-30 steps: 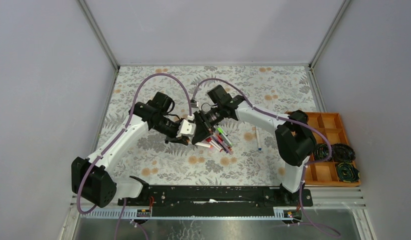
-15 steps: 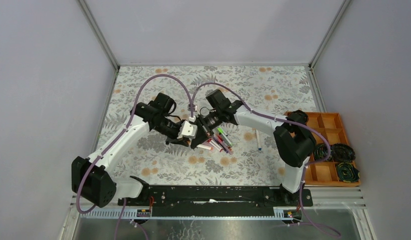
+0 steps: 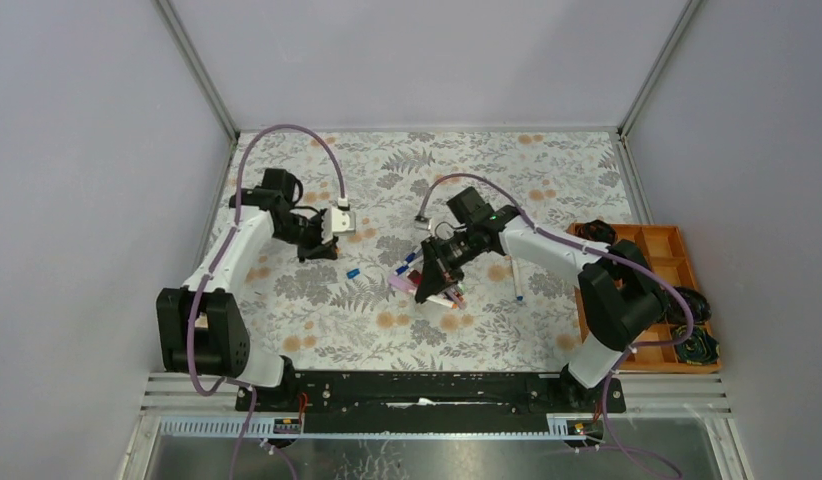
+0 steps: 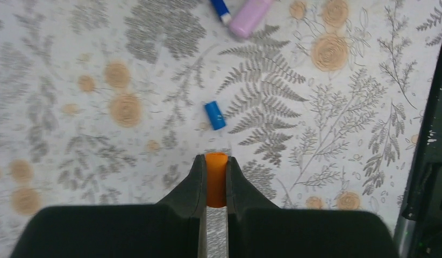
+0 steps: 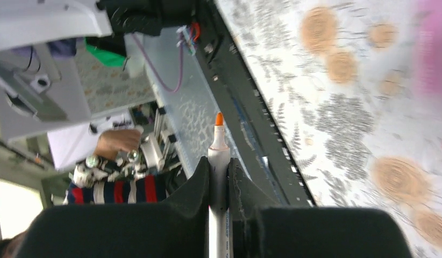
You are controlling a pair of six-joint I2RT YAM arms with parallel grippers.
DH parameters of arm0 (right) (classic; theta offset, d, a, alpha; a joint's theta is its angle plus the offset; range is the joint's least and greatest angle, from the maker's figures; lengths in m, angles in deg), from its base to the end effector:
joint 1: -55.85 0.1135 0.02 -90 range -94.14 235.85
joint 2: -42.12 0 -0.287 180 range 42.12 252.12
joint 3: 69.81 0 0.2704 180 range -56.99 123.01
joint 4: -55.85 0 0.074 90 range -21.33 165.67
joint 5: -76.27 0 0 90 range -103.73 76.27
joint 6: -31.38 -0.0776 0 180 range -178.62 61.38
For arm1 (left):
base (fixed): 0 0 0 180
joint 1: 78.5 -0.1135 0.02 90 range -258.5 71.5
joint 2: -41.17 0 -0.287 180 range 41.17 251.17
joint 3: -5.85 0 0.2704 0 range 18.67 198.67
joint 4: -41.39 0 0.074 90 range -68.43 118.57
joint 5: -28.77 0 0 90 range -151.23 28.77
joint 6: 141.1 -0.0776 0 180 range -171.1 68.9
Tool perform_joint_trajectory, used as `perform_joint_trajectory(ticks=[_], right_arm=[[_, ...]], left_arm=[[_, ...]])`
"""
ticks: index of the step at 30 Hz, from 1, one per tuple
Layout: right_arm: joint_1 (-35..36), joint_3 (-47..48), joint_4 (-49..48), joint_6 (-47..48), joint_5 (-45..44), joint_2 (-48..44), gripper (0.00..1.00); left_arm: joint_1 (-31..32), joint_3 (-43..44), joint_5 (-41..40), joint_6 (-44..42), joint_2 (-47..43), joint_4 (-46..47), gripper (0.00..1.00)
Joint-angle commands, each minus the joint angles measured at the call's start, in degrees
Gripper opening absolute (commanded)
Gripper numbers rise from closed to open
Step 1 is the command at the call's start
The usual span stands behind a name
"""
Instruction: Open the pen caps
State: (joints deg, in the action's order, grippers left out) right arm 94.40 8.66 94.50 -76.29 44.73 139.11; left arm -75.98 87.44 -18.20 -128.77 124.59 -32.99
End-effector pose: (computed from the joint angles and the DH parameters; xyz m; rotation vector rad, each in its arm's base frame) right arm 0.2508 0.2845 0.2162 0.9011 -2.5027 -1.6597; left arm 0.2859 -0.0656 0.2630 1.6597 1.7908 -0.5821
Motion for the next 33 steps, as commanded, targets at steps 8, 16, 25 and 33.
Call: perform_joint_trajectory(ticks=[8,16,25,33], right_arm=[[-9.8,-1.6,5.2,-5.4,-56.0,-6.9,0.00],[-9.8,-5.8,-5.1,-8.1,-73.1,-3.7,0.00],[-9.7,-3.8,-5.0,-7.7,-74.6,3.4,0.03],[-9.7,-6.6,-5.6,-7.6,-72.5,4.1,0.34]], left_arm=[[0.1,-16.0,-9.6,25.1,3.9,30.1,0.00],[2.6,-21.6,-15.5,25.1,6.1,35.2,0.12],[3.0,-21.5,-15.1,25.8,6.1,34.0,0.69],[2.9,-13.3,-7.3,27.8,1.9,22.8,0.98]])
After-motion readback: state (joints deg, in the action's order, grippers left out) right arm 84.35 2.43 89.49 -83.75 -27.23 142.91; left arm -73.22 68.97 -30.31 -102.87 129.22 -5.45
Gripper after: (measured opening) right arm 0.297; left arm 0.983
